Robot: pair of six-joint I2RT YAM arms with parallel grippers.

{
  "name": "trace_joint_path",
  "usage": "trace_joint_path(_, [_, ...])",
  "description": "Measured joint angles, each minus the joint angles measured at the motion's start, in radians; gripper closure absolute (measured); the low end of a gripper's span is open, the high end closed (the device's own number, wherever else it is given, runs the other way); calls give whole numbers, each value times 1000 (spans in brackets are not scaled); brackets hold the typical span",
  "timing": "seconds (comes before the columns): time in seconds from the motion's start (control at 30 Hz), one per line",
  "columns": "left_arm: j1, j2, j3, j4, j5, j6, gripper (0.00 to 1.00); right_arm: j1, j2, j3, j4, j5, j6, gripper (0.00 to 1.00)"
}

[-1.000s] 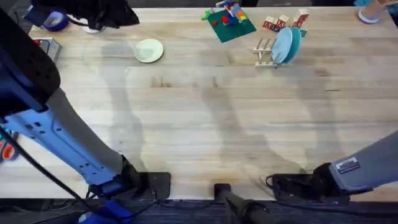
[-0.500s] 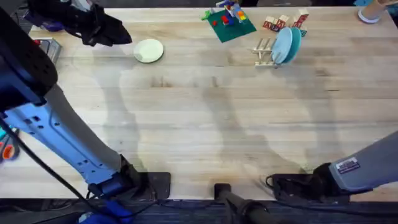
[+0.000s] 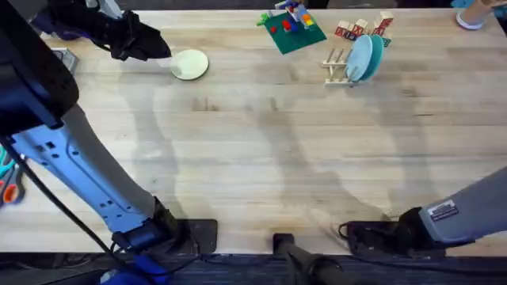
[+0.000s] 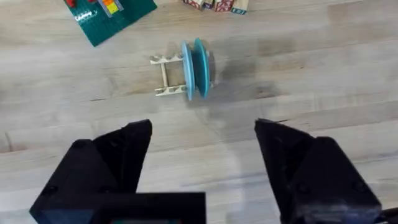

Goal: Pick up the plates from the table one by one and place each into a slot on the dish rack.

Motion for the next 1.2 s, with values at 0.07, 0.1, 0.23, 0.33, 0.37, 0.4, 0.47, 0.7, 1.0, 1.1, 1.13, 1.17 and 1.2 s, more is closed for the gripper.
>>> trace_joint_path(0.07, [0, 0, 0, 11, 0, 0, 959, 0, 0, 0, 0, 0, 0, 5])
trace_joint_path(0.1, [0, 0, 0, 15, 0, 0, 959, 0, 0, 0, 0, 0, 0, 5])
trace_joint_path(0.23, [-1, 0, 0, 33, 0, 0, 960, 0, 0, 0, 0, 0, 0, 5])
trace_joint_path(0.33, [-1, 0, 0, 43, 0, 0, 959, 0, 0, 0, 0, 0, 0, 5])
trace_joint_path(0.37, [-2, 1, 0, 42, 0, 0, 959, 0, 0, 0, 0, 0, 0, 6])
trace_joint_path(0.4, [-2, 3, 0, 42, 0, 0, 959, 0, 0, 0, 0, 0, 0, 6])
trace_joint_path(0.47, [-4, 12, 1, 39, 0, 0, 959, 0, 0, 0, 0, 0, 0, 6])
trace_joint_path(0.7, [-16, 88, 3, 44, 0, 0, 958, 0, 0, 0, 0, 0, 0, 5])
trace_joint_path(1.0, [-18, 148, 4, 54, 0, 0, 959, 0, 0, 0, 0, 0, 0, 5])
trace_joint_path(1.1, [-18, 159, 6, 55, 4, 0, 959, 0, 0, 0, 0, 0, 0, 5])
trace_joint_path(1.13, [-18, 160, 6, 55, 4, 0, 959, 0, 0, 0, 0, 0, 0, 5])
trace_joint_path(1.17, [-18, 160, 7, 55, 4, 0, 959, 0, 0, 0, 1, 0, 0, 5])
trace_joint_path(1.2, [-18, 161, 8, 54, 4, 0, 959, 0, 0, 0, 0, 0, 0, 5])
